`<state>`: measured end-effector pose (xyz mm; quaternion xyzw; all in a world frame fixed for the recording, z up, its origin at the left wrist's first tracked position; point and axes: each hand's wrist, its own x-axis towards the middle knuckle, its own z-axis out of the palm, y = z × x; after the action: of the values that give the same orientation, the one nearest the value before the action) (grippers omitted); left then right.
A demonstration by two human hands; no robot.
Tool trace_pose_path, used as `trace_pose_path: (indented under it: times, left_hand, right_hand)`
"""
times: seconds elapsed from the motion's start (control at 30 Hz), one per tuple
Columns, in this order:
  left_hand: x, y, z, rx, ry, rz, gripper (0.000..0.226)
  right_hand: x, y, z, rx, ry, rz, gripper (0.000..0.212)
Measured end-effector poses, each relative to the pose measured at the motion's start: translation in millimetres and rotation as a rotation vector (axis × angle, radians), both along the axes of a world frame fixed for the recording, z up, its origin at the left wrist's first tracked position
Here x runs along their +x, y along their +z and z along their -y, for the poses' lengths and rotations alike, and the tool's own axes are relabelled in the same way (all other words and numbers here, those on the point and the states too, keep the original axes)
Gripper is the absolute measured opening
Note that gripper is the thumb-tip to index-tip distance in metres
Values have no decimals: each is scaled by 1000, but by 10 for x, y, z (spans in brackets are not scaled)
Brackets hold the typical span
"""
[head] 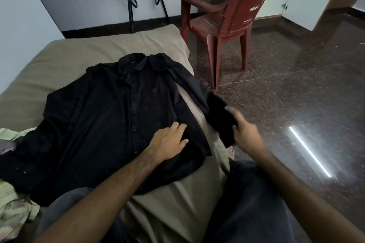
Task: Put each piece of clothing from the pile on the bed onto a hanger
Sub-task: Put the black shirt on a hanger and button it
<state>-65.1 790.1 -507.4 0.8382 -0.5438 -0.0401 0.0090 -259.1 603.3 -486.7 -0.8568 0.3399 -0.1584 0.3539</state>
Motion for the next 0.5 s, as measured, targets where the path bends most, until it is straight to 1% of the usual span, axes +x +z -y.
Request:
trace_pose_path:
  times: [0.07, 0.1, 0.13, 0.17, 0.2, 0.27, 0.3, 0.37, 0.4, 0.5]
  left_hand:
    - [37, -55, -5, -39, 42, -75, 58]
    - [50, -84, -22, -67, 61, -103, 60]
    - [65, -111, -48, -95, 75, -113, 62]
    - [87, -138, -71, -116, 87, -100, 65]
    - [123, -169, -95, -125, 101, -74, 69]
    - [202, -237, -145, -85, 162, -71, 79]
    - [227, -272, -169, -52, 202, -120, 84]
    - [235, -332, -203, -12, 262, -255, 90]
    - [224, -352, -214, 4, 266, -284, 91]
    - [190, -399, -246, 49, 236, -232, 92]
  right_hand:
    - [160, -142, -65, -112, 174, -277, 43]
    - [246, -192, -91, -119, 244, -380, 34]
    - [335, -231, -120, -91, 279, -433, 25]
    - [419, -238, -169, -51, 286, -446, 19]
    - [504, -269, -211, -17, 266, -433, 24]
    - [637, -322, -274, -18, 177, -414, 46]
    - [671, -342, -302, -47, 158, -413, 46]
    - [675, -383, -289, -73, 177, -379, 31]
    - [657, -401, -222, -22, 169, -345, 28]
    - [582, -407, 48, 199, 111, -305, 36]
